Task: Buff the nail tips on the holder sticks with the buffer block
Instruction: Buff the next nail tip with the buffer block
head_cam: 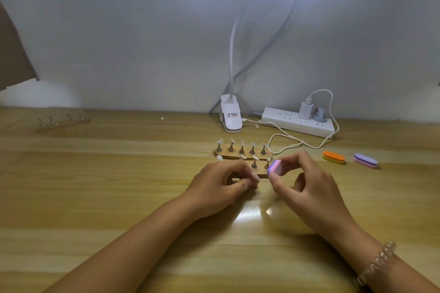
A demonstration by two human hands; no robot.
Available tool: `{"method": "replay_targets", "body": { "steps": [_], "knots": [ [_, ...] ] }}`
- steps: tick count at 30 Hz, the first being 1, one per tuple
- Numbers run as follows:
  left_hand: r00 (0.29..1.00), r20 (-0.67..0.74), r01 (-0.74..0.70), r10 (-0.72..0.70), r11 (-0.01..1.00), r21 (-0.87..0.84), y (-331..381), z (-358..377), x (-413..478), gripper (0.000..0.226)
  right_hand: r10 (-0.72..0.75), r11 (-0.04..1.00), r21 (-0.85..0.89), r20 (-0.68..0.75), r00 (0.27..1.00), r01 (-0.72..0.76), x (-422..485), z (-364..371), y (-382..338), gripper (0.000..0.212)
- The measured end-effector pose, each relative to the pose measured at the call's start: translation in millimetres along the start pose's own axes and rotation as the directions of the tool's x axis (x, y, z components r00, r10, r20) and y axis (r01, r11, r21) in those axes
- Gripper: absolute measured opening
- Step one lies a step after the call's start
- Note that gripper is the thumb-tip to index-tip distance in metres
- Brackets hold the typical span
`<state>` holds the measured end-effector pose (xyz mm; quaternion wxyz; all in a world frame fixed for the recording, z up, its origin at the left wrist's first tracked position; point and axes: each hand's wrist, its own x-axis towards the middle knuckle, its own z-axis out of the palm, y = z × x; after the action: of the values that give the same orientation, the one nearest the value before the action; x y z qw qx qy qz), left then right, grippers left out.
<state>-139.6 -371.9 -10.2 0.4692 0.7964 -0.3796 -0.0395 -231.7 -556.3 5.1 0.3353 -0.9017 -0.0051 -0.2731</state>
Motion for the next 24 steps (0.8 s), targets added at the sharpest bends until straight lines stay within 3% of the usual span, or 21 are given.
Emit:
{"method": "replay_targets", "body": {
  "steps": [4, 7, 11, 15, 19, 22, 24],
  "knots": [
    [1.000, 0.012, -0.006, 0.006, 0.999, 0.037, -1.8, -0.7, 1.3, 0.018, -0.155, 0.975, -0.139, 0.120, 0.981, 0.171, -8.1, 3.8, -10.2, 0.027],
    [1.000, 0.006, 0.001, -0.002, 1.000, 0.030, -2.4, -1.4, 1.2, 0.016, -0.098, 0.980, -0.163, 0.090, 0.991, 0.112, -4.2, 4.6, -7.4, 0.026],
    [0.999, 0.029, 0.014, -0.015, 0.999, 0.032, -3.5, -1.3, 1.7, 0.015, -0.174, 0.963, -0.184, 0.141, 0.975, 0.198, -8.6, 5.2, -9.6, 0.028],
    [1.000, 0.012, 0.018, -0.018, 1.000, 0.017, -2.1, -1.7, 2.0, 0.012, -0.077, 0.981, -0.175, 0.060, 0.995, 0.087, -2.3, 4.9, -4.6, 0.027],
    [1.000, 0.019, 0.008, -0.008, 1.000, 0.023, -0.5, -1.3, 1.8, 0.008, -0.174, 0.959, -0.204, 0.124, 0.977, 0.196, -7.8, 5.1, -9.4, 0.029],
    [1.000, 0.002, -0.007, 0.007, 0.999, 0.046, 1.7, -1.5, 1.4, 0.012, -0.067, 0.983, -0.168, 0.049, 0.997, 0.074, -1.8, 2.6, -4.5, 0.032],
    [1.000, 0.008, -0.010, 0.010, 0.999, 0.042, 2.3, -1.9, 0.7, 0.015, -0.106, 0.978, -0.171, 0.072, 0.992, 0.117, -3.3, 3.6, -4.9, 0.030]
  ]
}}
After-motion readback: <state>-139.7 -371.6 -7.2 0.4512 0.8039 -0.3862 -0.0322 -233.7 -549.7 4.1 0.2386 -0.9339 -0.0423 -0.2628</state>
